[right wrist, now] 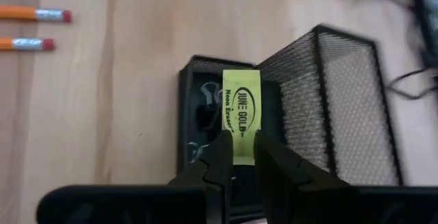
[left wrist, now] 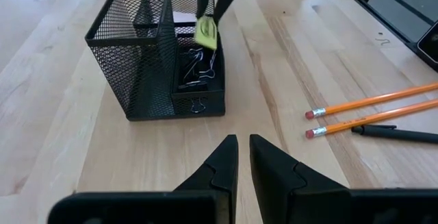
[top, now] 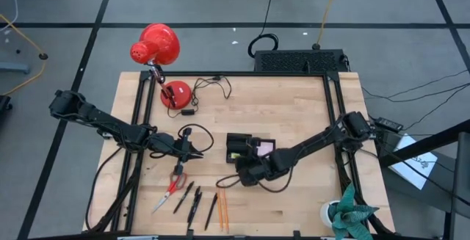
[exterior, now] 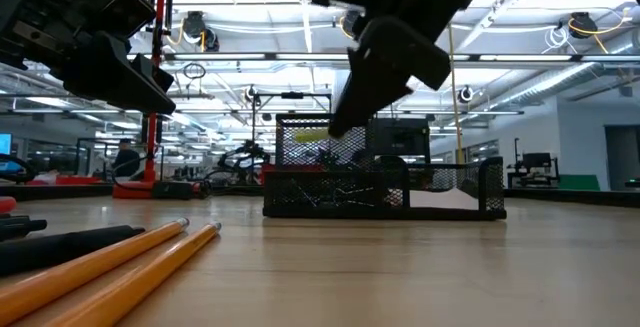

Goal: Pick and place office supplies into organizer
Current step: Put the green eraser into the black desk organizer

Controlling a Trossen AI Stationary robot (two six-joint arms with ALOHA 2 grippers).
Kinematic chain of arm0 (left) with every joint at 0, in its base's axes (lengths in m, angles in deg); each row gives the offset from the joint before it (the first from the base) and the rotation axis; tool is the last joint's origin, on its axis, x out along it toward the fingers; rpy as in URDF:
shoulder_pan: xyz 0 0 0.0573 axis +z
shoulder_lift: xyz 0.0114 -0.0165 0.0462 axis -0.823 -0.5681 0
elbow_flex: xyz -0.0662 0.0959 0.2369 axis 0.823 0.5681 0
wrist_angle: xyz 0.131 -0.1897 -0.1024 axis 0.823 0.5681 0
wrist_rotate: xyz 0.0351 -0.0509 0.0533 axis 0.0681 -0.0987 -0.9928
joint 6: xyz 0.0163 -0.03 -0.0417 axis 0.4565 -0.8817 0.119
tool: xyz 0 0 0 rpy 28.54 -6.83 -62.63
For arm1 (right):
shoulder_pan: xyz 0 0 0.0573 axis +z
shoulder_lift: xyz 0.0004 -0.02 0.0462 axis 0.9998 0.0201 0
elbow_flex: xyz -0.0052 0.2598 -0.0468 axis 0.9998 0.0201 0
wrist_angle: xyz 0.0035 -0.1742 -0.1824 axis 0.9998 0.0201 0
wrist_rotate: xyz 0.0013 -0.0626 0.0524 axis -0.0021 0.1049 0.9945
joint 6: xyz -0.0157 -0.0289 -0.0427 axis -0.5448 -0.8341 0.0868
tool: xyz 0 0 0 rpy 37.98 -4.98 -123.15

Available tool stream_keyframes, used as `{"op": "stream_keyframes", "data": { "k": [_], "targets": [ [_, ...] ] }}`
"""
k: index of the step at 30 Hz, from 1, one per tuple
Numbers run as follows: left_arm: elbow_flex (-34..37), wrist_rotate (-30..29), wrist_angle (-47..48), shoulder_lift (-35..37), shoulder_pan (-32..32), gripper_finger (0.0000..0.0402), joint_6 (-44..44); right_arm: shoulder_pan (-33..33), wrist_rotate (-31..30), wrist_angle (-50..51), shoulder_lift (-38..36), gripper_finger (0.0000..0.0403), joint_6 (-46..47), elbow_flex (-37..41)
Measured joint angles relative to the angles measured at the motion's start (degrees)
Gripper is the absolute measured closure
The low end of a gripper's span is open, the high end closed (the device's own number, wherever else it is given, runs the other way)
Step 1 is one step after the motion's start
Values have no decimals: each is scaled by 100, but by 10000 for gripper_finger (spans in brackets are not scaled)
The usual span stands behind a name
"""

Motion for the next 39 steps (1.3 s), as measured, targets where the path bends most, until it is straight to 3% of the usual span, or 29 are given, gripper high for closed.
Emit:
{"op": "stream_keyframes", "data": {
  "k": [14, 23, 29, 39],
  "targets": [
    [-2, 2, 1, 0, 0, 355, -125, -314, 283, -310, 4, 360, -1, 353],
    [-2, 1, 1, 0, 0, 355, -120, -470, 965, -539, 4, 355, 93, 518],
    [-2, 0, -1, 0, 0, 355, -103, -517, 985, -612, -4, 358, 158, 653],
    [-2, -1, -1, 0, 0, 355, -101, -523, 994, -595, -7, 291, 380, 681]
  ]
}}
